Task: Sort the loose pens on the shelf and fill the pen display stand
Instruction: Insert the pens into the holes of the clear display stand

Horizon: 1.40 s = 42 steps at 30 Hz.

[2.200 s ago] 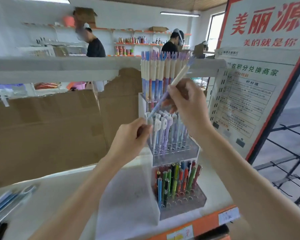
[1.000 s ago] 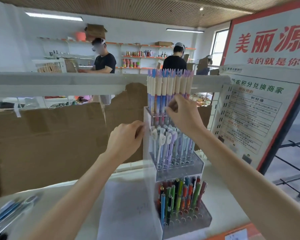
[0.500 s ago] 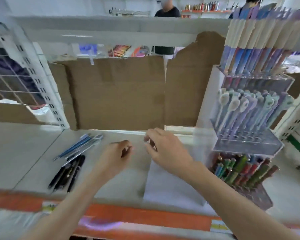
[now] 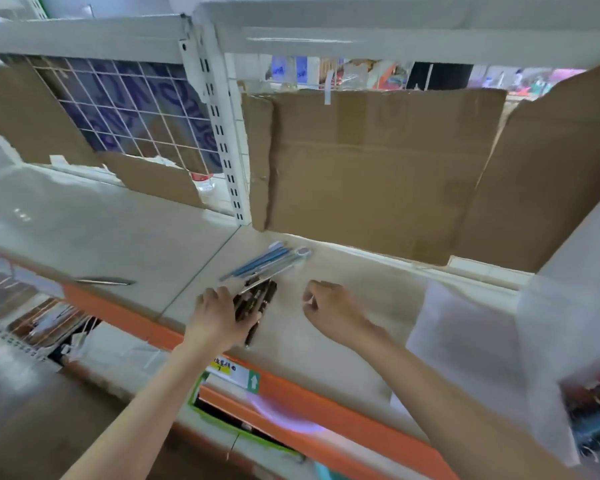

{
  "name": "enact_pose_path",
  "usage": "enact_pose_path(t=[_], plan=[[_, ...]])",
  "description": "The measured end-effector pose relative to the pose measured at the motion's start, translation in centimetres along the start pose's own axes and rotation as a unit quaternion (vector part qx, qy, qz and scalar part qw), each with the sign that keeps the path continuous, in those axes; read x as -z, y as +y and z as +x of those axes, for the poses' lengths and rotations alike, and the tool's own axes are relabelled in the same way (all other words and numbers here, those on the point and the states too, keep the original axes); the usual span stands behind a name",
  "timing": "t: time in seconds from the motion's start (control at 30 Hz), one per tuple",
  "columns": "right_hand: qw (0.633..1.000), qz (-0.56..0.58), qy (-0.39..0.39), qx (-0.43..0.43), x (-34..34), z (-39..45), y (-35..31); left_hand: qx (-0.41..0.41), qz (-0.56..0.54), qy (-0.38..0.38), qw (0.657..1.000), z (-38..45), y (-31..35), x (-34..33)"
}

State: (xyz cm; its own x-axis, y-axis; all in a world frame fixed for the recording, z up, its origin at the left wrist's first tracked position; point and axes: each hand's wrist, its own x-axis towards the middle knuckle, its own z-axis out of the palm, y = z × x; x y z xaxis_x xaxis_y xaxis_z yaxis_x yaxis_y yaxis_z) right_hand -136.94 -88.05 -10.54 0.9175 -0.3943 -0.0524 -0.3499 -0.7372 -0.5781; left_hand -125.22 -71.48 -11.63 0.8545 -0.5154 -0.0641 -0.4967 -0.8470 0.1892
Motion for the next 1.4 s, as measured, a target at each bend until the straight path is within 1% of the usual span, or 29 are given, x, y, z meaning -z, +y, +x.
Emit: enact_pose_path(t=[0.07, 0.2, 0.3, 0.37, 0.47, 0.5, 0.6, 0.67, 0.73, 0.8, 0.87, 1.0, 1.2, 1.33, 1.4], plan=[[1.0, 0.018, 0.001, -0.015, -0.6, 1.1, -0.2, -0.015, -0.009, -0.017, 1.0, 0.0, -0.1, -0.2], [0.999, 0.027, 0.016, -0.041, -1.1, 2.7, -0.8, -0.089, -0.052, -0.034, 0.994, -0.4, 0.8, -0.8], [0.997, 0.014, -0.006, -0.076, -1.8, 3.1, -1.5, -0.106, -0.09, -0.039, 0.989, 0.0, 1.2, -1.0], [0.994, 0.001, -0.018, -0.103, -2.5, 3.1, -1.9, -0.107, -0.096, -0.014, 0.989, 1.3, 1.1, -0.6], [0.99, -0.054, -0.013, -0.132, -3.5, 2.9, -2.5, -0.096, -0.119, 0.075, 0.985, 4.4, 1.4, 0.5], [0.988, -0.076, -0.012, -0.132, -3.7, 2.9, -2.7, -0.092, -0.112, 0.08, 0.986, 5.5, 1.8, 0.8], [0.987, -0.1, -0.013, -0.129, -3.8, 3.0, -2.9, -0.092, -0.025, 0.003, 0.995, 8.2, 3.6, 0.5], [0.984, -0.104, -0.01, -0.147, -3.4, 2.9, -2.8, -0.093, 0.021, -0.029, 0.995, 9.4, 4.3, 0.0], [0.98, -0.114, -0.012, -0.161, -2.9, 2.8, -2.4, -0.105, 0.043, -0.018, 0.993, 10.2, 4.3, -0.3], [0.979, -0.124, -0.019, -0.161, -2.3, 2.5, -1.9, -0.128, 0.062, 0.002, 0.99, 10.5, 3.9, -0.7], [0.98, -0.126, -0.021, -0.156, -1.8, 2.1, -1.2, -0.141, 0.064, 0.008, 0.988, 10.4, 3.4, -1.1], [0.981, -0.096, -0.008, -0.169, -1.0, 1.7, -0.2, -0.156, 0.086, -0.005, 0.984, 9.5, 2.7, -1.0], [0.984, -0.07, 0.007, -0.165, -1.2, 1.8, -0.1, -0.176, 0.064, -0.022, 0.982, 7.0, 2.2, -1.2], [0.984, -0.06, 0.007, -0.167, -1.8, 1.9, -0.5, -0.194, 0.09, -0.01, 0.977, 5.8, 2.8, -1.7], [0.983, -0.055, 0.005, -0.175, -1.8, 2.1, -0.6, -0.187, 0.109, -0.007, 0.976, 5.7, 3.1, -1.8]])
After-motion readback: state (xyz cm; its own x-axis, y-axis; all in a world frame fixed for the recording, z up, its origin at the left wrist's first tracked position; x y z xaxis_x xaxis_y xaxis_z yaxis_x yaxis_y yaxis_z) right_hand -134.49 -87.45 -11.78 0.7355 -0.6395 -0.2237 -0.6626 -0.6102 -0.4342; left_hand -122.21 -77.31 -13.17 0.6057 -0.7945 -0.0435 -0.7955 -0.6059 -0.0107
